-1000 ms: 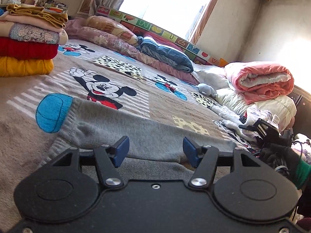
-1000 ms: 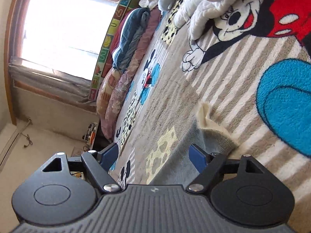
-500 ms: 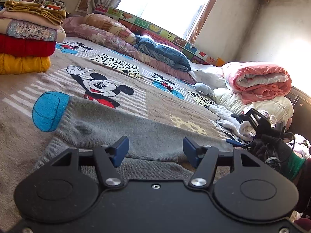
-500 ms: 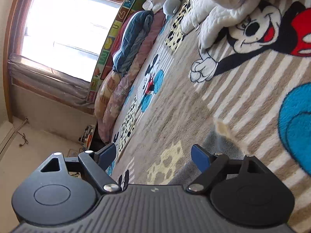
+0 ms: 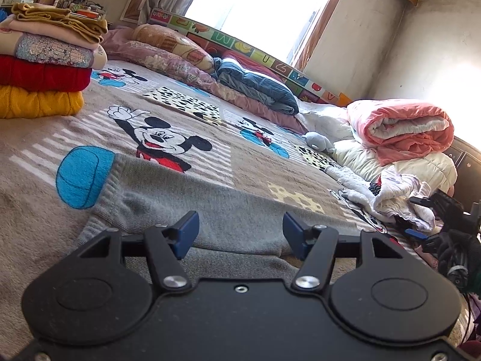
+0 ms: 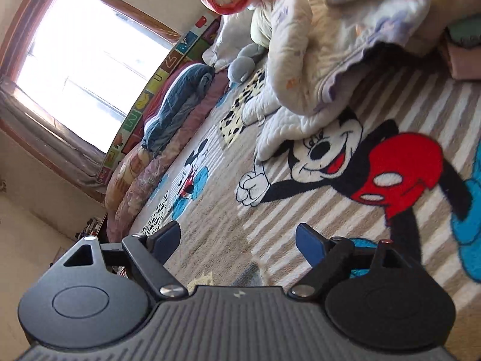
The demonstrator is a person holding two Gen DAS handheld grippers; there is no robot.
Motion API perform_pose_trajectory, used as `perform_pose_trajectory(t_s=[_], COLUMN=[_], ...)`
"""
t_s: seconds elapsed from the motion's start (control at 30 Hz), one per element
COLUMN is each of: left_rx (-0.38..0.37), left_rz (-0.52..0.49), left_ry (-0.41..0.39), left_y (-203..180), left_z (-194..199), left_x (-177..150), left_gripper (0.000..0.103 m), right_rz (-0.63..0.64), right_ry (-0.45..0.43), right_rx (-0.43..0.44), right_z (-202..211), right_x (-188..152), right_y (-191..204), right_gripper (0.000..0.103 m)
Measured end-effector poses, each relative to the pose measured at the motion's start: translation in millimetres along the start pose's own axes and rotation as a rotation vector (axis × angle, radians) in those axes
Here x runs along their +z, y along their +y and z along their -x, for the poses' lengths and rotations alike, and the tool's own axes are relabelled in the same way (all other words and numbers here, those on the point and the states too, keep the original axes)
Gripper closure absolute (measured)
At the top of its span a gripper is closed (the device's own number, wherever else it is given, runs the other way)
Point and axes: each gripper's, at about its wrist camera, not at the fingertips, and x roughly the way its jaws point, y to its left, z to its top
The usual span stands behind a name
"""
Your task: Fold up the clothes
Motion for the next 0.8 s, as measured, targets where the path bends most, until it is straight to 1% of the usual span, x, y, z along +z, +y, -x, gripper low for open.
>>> perform_pose_trajectory(t_s=[0.07,0.13,0.2,0.23,0.3,0.37,0.4,0.47,0.53,0.6,0.67,0.73,0.8], left_rx=[0.012,0.034,0.057,0.081,0.131,0.179,0.207,0.227,0.248,0.267,0.308,0.331,0.372], left_rz=[-0.015,-0.055,-0.096,-0.141,-0.233,-0.366,-0.451,-0.574,-0.697,-0.820,-0.952,-1.035,-1.090], left_ry=[-0.006,-0.012,-0.017,-0.021,-0.027,-0.040,-0.054,-0.049,-0.044,-0.038,0.012,0.050,0.075], left_y=[-1,-3,-6,-7,-11,-17,-19,-20,-21,-22,-19,-15,-12], left_z=[3,8,12,16,23,33,40,48,55,63,61,59,56], left_x=[-1,-3,-5,-7,-11,-16,-20,-29,-39,-49,-63,-72,-77], left_gripper=[0.042,0.042,0.042,0.042,0.042,0.042,0.042,0.041,0.041,0.041,0.041,0.041,0.041], right_rz=[0.085,0.181,0.329,0.412,0.582,0.769,0.886,1.066,1.230,1.340,1.441,1.542,1.593], right_ry=[-0.032,-0.055,-0.068,-0.065,-0.045,-0.014,0.007,0.059,0.113,0.149,0.183,0.217,0.242], right_rx=[0.024,0.047,0.057,0.060,0.066,0.065,0.063,0.058,0.043,0.024,0.003,-0.018,-0.044], right_z=[33,64,94,105,123,136,143,152,161,171,180,189,191], right_x=[-4,-13,-26,-34,-54,-78,-94,-120,-146,-165,-184,-202,-211], right_y=[6,14,27,33,46,60,68,74,75,73,70,67,63], right_gripper=[0.019,0.019,0.019,0.019,0.019,0.019,0.019,0.019,0.022,0.024,0.026,0.027,0.027])
